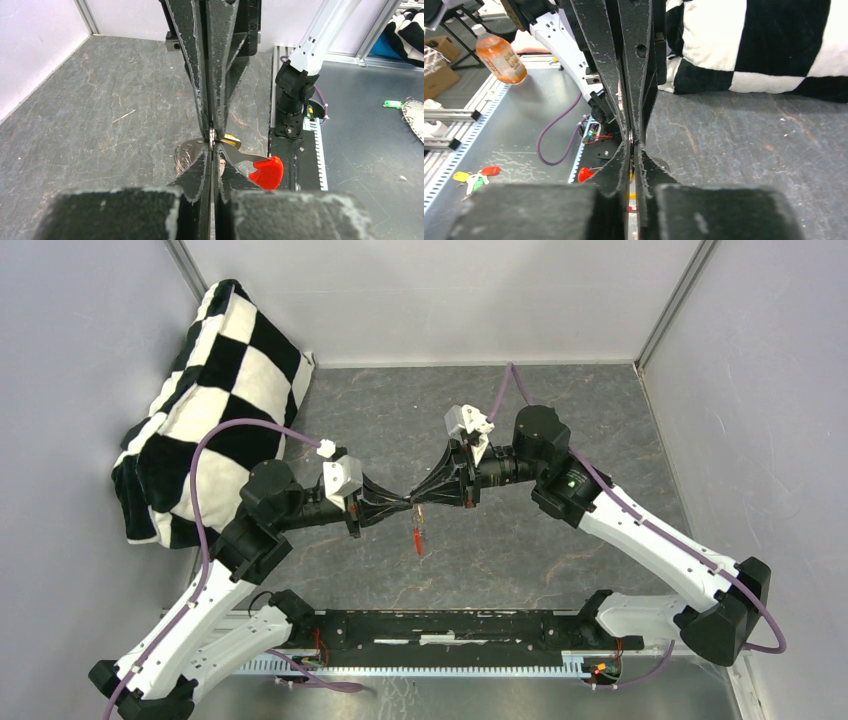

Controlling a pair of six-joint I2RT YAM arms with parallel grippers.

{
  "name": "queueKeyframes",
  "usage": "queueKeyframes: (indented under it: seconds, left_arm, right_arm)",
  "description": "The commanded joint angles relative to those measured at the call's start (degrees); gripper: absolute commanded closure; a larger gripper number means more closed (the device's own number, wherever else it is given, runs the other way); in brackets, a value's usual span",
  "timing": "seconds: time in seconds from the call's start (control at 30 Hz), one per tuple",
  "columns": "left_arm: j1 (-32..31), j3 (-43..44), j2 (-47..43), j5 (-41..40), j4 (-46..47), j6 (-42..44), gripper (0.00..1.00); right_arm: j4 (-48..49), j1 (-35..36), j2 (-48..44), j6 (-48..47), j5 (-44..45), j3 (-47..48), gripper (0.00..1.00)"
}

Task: Put the keys on the keyring
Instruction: Insert the key onto the keyring.

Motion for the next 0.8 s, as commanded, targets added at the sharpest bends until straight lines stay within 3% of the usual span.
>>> queueKeyframes:
  seconds: [0.0, 0.07, 0.23, 0.33, 0.6, 0.77]
  left_arm:
    - [0.21, 1.68, -0.73, 2.20, 2.53, -0.06, 0.98]
    - [0.19, 1.62, -0.71, 2.82, 1.45, 1.15, 0.98]
    - [0.21, 3.58, 0.99, 2.63, -7.98, 9.53, 0.73]
    - [0.21, 6.16, 3.03, 2.50, -14.77, 15.80, 0.64]
    - [0.21, 10.64, 6.83, 1.41, -23.00, 25.51, 0.62]
    - [0.21, 11.53, 7.94, 1.29, -22.98, 26.72, 0.62]
  right_arm:
    - [-0.51, -0.19, 0.42, -1.44, 0.28, 1.93, 0.99]
    - [-2.84, -0.19, 0.25, -2.19, 1.65, 2.65, 1.00]
    - [-15.42, -0.10, 1.89, -7.26, 4.90, 7.33, 1.00]
    - [-20.39, -0.05, 2.30, -11.01, 6.71, 9.11, 1.00]
    - [-35.38, 4.05, 7.08, -18.46, 12.32, 18.24, 1.00]
    - [-37.80, 6.27, 8.59, -19.48, 14.82, 20.48, 1.00]
